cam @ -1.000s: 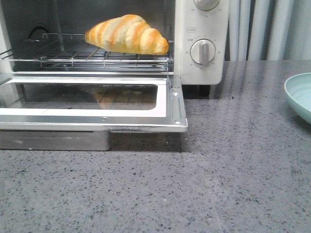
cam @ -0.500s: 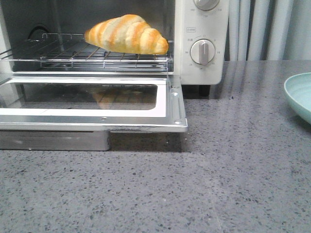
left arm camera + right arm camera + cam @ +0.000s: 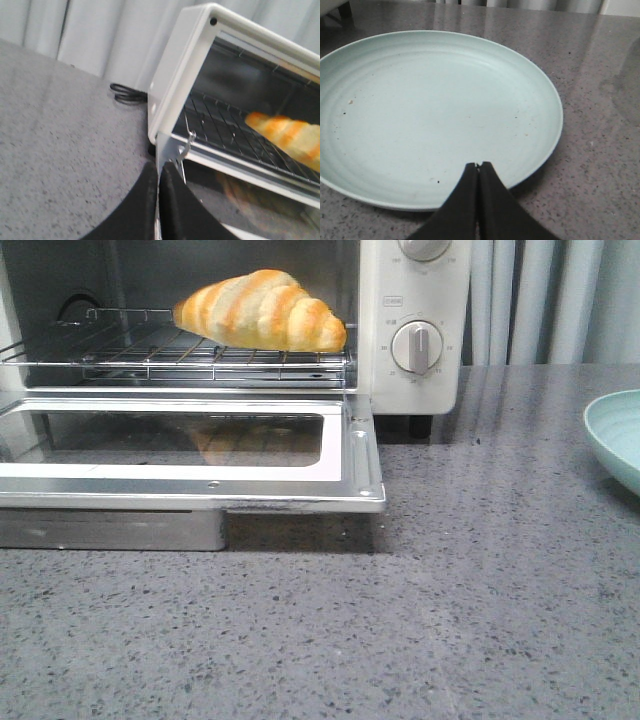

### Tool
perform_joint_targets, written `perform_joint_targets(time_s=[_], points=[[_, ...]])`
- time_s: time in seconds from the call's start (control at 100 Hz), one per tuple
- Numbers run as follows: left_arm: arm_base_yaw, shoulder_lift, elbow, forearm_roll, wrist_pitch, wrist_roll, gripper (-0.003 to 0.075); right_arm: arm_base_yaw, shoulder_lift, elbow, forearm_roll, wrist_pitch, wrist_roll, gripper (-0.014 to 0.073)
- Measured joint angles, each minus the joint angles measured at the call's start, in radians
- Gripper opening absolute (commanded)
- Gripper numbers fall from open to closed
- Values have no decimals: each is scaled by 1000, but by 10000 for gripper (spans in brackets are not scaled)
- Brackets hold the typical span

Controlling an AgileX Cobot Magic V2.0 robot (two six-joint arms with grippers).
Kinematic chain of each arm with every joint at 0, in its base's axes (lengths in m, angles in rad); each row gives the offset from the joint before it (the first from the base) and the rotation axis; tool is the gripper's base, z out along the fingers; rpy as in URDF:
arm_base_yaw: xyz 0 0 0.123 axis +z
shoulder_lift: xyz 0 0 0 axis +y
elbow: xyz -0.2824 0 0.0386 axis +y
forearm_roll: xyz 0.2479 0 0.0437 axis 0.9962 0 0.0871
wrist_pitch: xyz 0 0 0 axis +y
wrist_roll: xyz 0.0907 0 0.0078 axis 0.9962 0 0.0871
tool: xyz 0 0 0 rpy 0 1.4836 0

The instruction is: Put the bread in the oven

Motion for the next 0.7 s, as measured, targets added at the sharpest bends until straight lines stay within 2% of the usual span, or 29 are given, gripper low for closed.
perform_joint_targets(time_s=[0.08,0.16,0.28,0.37,0.46,0.55,0.7], points=[[0,0,0,-264,61,268,-21,0,0,0,0,0,-6,-71],[0,0,-6,-643,138,645,-21,0,0,0,0,0,-6,-71],[0,0,-20,-1104,248,1155,-21,0,0,0,0,0,0,-71],[0,0,-33,-1370,326,1490,-21,0,0,0,0,0,0,-71],[0,0,-38,-1566,377,1785,-21,0,0,0,0,0,0,-71],[0,0,-38,-1698,396,1964,-21,0,0,0,0,0,0,-71],[0,0,-38,-1741,405,2046,-21,0,0,0,0,0,0,-71]])
